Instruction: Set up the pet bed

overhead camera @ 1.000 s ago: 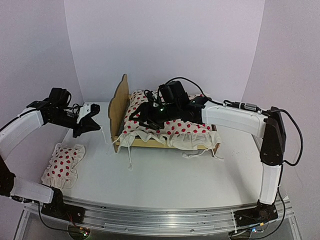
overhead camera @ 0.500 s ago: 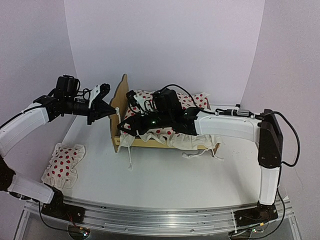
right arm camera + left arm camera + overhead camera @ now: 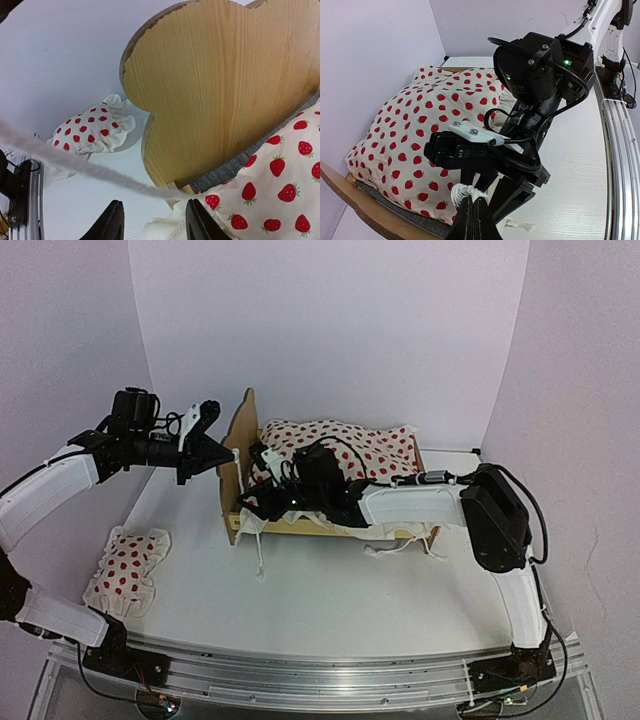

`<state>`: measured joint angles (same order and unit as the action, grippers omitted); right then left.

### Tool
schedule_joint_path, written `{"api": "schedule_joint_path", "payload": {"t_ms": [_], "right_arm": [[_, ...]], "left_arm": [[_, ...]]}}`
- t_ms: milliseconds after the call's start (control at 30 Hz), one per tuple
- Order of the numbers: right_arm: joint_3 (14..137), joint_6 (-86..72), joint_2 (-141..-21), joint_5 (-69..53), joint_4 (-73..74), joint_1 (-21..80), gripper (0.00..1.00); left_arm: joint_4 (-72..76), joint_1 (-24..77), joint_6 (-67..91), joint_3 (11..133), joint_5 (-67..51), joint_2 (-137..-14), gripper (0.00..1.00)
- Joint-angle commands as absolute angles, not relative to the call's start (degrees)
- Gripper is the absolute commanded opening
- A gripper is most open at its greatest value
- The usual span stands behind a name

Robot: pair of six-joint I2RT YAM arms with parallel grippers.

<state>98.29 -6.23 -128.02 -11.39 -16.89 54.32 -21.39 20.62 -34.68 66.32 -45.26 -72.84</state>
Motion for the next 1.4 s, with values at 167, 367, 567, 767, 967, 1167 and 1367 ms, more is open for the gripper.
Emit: {"api": "schedule_joint_path", "payload": {"t_ms": [167,367,567,767,967,1167,1367], "right_arm": [[105.5,-11.07,-132.38,-6.74,-25.07,53.68,0.26],[102.38,-10.99,-130.33,-2.17,-25.64,51.99,0.0],[95.05,-4.29,-123.59,1.99,-23.84,49.61,0.0],[96.55,6.74,-121.89,-1.83,-15.31,49.6,0.0],[93.84,6.79,-118.58,-8.46,-15.14,49.41,0.0],[90.38,1.71,-116.15,-10.59,-16.47,49.64,0.0],[86.2,0.85,-111.57,-14.17,-16.87,51.2,0.0]], "left_arm": [[-17.85,20.57,-32.22,68.45,-44.61,-73.3,0.0],[-18.0,20.48,-31.04,67.39,-42.22,-73.36,0.0],[-28.44,21.09,-40.2,65.26,-39.08,-78.47,0.09],[-32.37,21.18,-45.12,67.67,-38.77,-79.74,0.54],[-31.53,21.22,-33.38,69.99,-41.16,-81.9,0.49],[-29.99,23.93,-14.72,69.16,-35.17,-86.05,0.5],[-24.2,24.78,-4.36,68.39,-28.94,-87.12,0.53]]}}
